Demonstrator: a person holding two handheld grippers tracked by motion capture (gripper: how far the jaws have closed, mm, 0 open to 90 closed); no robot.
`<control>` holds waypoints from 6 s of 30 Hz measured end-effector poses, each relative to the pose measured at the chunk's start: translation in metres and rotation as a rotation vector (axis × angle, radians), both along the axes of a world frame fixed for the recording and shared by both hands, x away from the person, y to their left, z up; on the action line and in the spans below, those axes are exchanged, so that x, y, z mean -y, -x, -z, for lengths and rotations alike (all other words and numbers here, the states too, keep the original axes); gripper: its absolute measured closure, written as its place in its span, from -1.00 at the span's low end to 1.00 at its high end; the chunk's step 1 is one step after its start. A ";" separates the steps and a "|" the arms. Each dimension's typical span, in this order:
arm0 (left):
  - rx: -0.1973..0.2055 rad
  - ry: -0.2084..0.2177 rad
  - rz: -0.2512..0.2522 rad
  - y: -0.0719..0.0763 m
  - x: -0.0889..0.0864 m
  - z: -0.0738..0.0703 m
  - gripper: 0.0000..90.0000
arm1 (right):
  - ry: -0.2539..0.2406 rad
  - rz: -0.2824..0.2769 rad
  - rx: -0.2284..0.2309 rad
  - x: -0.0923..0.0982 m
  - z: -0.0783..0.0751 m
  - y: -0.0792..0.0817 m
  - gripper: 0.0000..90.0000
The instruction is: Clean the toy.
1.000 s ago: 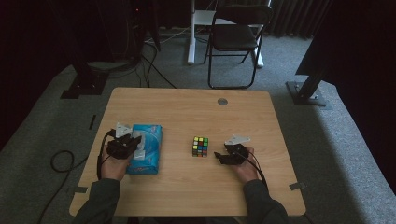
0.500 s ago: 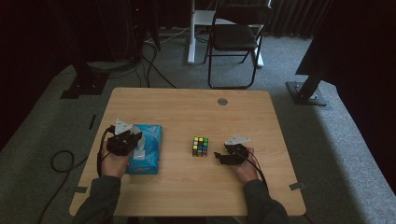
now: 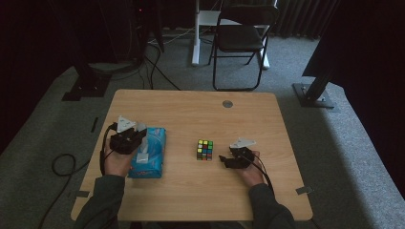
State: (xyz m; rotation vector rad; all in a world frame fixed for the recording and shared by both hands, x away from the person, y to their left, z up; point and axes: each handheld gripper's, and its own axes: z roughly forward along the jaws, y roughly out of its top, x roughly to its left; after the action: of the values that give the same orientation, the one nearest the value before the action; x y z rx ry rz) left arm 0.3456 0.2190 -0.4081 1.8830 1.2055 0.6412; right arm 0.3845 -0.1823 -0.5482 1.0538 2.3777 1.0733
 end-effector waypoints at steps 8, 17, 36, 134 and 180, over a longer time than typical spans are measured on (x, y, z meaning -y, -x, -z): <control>0.027 0.022 0.013 -0.003 0.005 -0.010 0.96 | 0.000 0.000 0.001 0.000 0.000 0.000 -0.21; 0.045 0.034 0.032 -0.010 0.013 -0.019 0.96 | 0.002 -0.001 0.000 0.000 0.000 0.000 -0.21; 0.056 0.060 0.068 -0.022 0.030 -0.027 0.96 | 0.001 0.000 -0.001 0.000 0.000 0.000 -0.21; 0.049 0.079 0.307 -0.035 0.133 -0.027 0.96 | 0.004 -0.009 -0.002 -0.003 0.000 0.000 -0.24; 0.070 0.067 0.334 -0.035 0.152 0.016 0.96 | 0.003 -0.012 0.000 -0.003 0.000 0.001 -0.24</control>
State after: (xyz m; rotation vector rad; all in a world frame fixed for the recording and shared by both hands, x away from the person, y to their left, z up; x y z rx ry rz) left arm 0.3803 0.0665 -0.4242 1.9296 0.8315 0.4733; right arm 0.3832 -0.1790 -0.5482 1.0393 2.3878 1.0731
